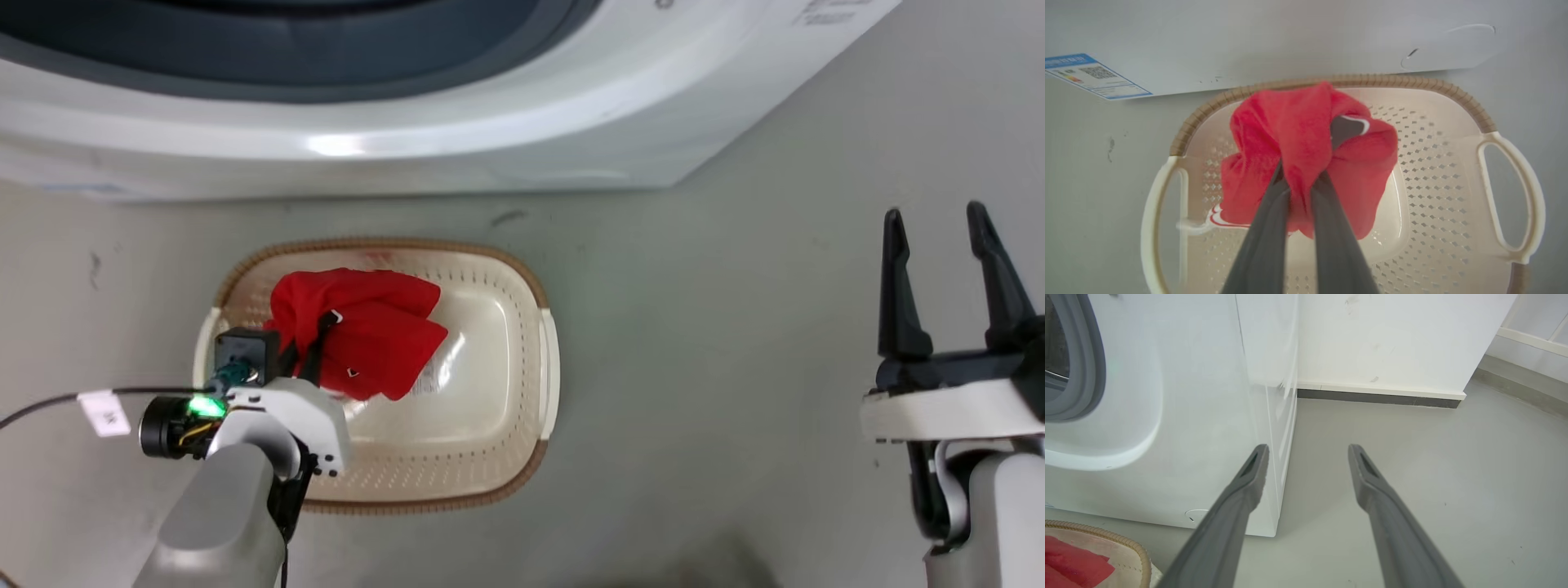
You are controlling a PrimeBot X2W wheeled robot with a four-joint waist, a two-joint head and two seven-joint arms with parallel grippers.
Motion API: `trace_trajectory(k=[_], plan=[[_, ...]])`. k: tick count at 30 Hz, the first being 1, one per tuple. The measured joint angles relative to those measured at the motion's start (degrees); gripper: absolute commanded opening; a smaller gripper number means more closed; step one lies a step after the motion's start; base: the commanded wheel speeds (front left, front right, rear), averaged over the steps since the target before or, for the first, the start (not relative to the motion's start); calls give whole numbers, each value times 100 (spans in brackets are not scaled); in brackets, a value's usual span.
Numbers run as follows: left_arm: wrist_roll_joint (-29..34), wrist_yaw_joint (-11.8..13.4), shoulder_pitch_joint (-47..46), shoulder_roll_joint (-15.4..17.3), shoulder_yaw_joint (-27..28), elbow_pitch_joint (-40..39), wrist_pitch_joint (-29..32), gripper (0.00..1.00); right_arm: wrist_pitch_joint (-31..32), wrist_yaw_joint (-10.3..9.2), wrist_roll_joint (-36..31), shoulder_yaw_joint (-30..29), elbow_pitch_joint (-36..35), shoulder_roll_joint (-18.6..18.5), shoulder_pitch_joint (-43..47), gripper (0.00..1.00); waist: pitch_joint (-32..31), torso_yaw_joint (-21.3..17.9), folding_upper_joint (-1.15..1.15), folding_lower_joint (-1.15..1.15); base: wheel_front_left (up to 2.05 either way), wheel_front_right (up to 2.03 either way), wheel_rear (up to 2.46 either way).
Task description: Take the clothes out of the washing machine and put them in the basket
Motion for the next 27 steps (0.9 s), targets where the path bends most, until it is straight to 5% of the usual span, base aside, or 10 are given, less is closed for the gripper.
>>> trace_trajectory(k=[11,24,25,26,27], plan=[[243,43,-1129,-44,-36,1317,-1,0,0,0,-120,-80,-602,0,-237,100,1212,-84,0,0,0,0,0],[240,71,-1694,-193,67,1717,-1,0,0,0,-277,-146,-972,-1,-236,100,2048,-80,0,0,0,0,0],[237,90,-1693,-201,89,1720,-1,86,0,0,-278,-146,-964,0,-237,100,2032,-75,0,0,0,0,0],[238,124,-1691,-211,100,1707,-1,100,0,0,-282,-143,-949,-1,-237,100,2006,-70,0,0,0,0,0],[237,110,-1683,-221,115,1674,-1,100,0,-1,-298,-127,-934,-1,-240,100,1973,-65,0,0,0,0,0]])
